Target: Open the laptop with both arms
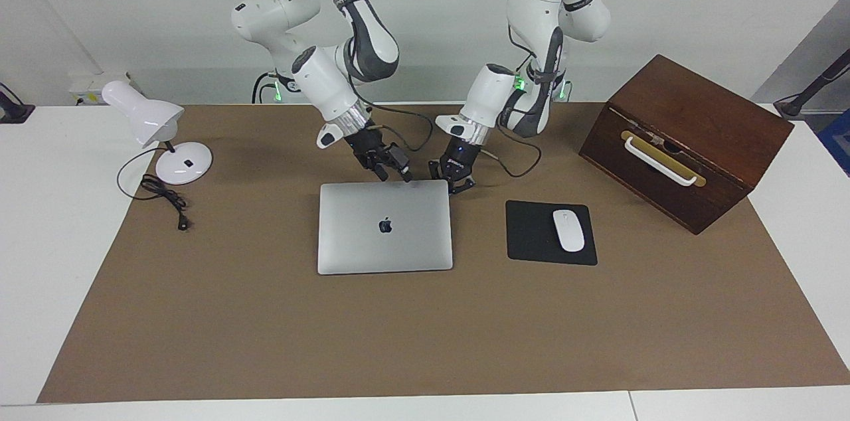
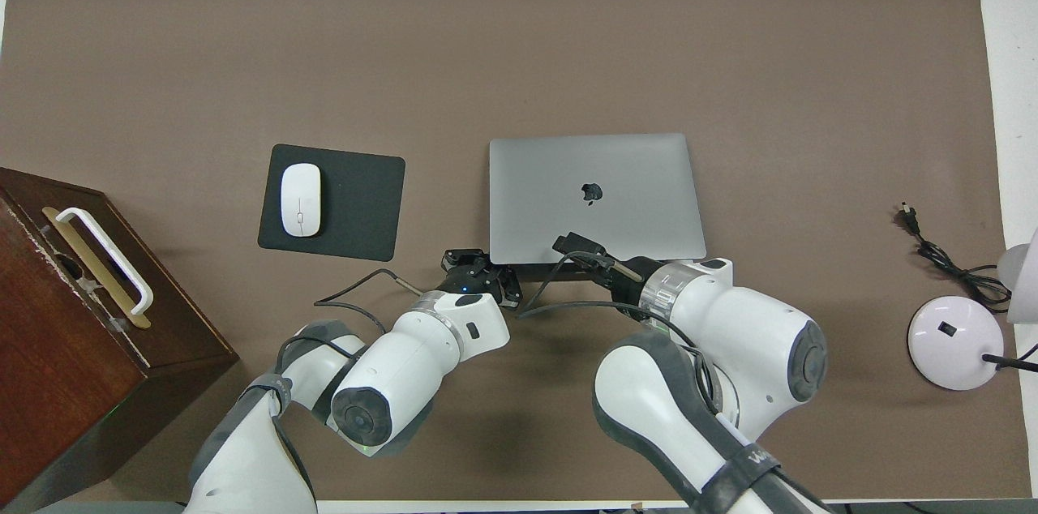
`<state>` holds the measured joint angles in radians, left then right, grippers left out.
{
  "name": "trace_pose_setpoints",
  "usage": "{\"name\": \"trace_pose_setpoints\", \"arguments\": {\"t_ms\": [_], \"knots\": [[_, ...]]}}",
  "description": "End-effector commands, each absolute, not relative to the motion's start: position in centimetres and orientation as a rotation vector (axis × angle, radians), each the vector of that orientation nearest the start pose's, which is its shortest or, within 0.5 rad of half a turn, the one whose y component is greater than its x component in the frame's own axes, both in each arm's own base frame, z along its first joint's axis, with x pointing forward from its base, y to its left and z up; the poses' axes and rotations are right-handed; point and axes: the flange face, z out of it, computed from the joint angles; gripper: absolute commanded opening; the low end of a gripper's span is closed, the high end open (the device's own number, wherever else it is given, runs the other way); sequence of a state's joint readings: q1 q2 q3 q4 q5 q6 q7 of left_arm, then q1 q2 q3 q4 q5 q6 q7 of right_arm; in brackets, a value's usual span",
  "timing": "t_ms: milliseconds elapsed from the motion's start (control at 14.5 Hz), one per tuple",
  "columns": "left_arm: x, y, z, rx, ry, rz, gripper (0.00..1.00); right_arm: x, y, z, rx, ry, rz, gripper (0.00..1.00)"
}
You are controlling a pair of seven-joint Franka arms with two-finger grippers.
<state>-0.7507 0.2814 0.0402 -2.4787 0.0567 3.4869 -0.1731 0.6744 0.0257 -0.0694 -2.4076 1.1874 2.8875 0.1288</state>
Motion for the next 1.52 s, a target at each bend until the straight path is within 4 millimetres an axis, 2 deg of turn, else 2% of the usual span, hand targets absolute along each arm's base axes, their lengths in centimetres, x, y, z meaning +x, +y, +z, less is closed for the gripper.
{"name": "trace_pose_setpoints", "arguments": {"t_ms": [0, 1102, 1446], "knots": [[39.5, -33.9, 24.4, -3.084, 0.992, -1.077, 0.00, 44.8, 24.6, 33.3, -2.368, 0.785, -0.244, 1.00], [39.3, -34.0, 24.0, -3.079, 1.006, -1.065, 0.00, 46.5, 24.9, 33.8, -2.363, 0.757, -0.252, 1.00], [39.3, -34.0, 24.0, -3.079, 1.008, -1.063, 0.00, 48.3, 25.2, 35.0, -2.331, 0.739, -0.220, 1.00]]}}
